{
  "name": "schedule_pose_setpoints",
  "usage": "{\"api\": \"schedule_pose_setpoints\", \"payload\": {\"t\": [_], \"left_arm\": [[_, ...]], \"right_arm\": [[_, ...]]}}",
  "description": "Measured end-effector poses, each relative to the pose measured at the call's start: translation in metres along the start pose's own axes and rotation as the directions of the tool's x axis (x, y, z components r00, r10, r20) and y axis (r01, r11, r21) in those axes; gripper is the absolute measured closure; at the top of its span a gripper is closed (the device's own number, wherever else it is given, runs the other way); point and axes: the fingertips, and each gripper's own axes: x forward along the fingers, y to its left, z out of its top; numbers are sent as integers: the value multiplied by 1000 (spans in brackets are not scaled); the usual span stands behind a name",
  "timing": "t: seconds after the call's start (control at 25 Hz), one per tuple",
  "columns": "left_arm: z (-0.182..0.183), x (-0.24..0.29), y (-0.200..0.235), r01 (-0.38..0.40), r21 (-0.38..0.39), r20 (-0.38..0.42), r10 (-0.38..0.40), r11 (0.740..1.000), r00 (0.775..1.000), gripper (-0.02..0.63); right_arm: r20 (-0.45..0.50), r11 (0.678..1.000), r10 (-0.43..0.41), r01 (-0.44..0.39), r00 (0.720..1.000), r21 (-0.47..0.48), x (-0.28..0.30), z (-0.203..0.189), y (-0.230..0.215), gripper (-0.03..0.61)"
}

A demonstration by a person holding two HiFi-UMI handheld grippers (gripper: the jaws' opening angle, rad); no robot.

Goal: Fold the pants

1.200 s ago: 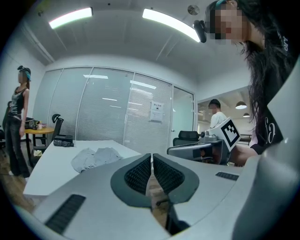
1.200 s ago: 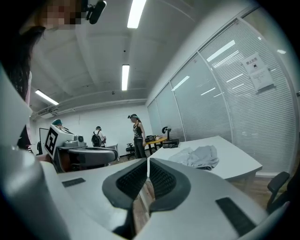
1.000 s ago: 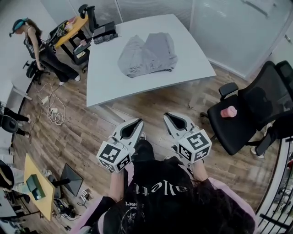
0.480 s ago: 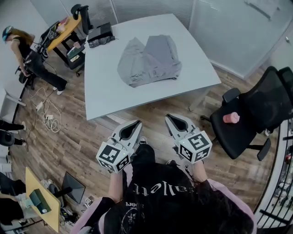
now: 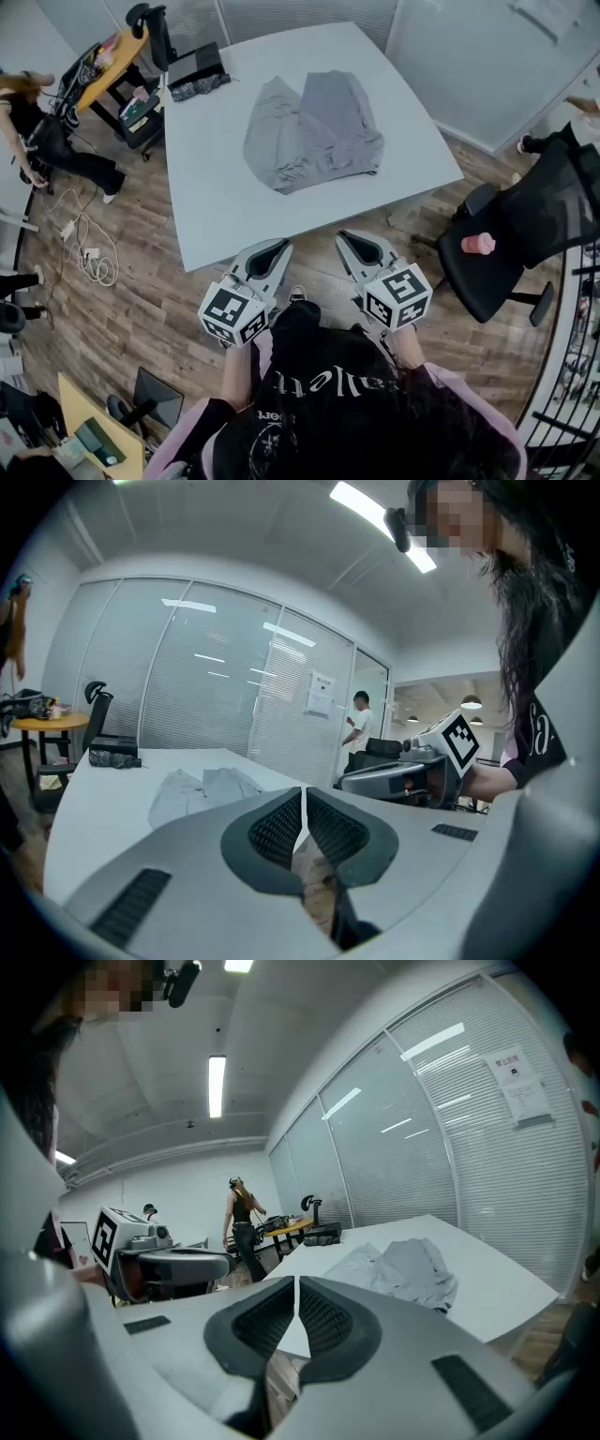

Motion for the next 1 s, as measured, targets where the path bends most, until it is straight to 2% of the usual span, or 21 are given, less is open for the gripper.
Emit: {"api": "schedule_pose_setpoints", "payload": {"t": [0.52,1.0], "left_arm": [[5,-6,78,85,0,2,-85,996,996,578],[-6,6,91,139,-22,-29,-139,990,990,578]], "right_arm": [[-15,997,-74,74,997,-12,71,16,19,548],[-49,989,-146,146,988,-4,77,15,10,548]]}}
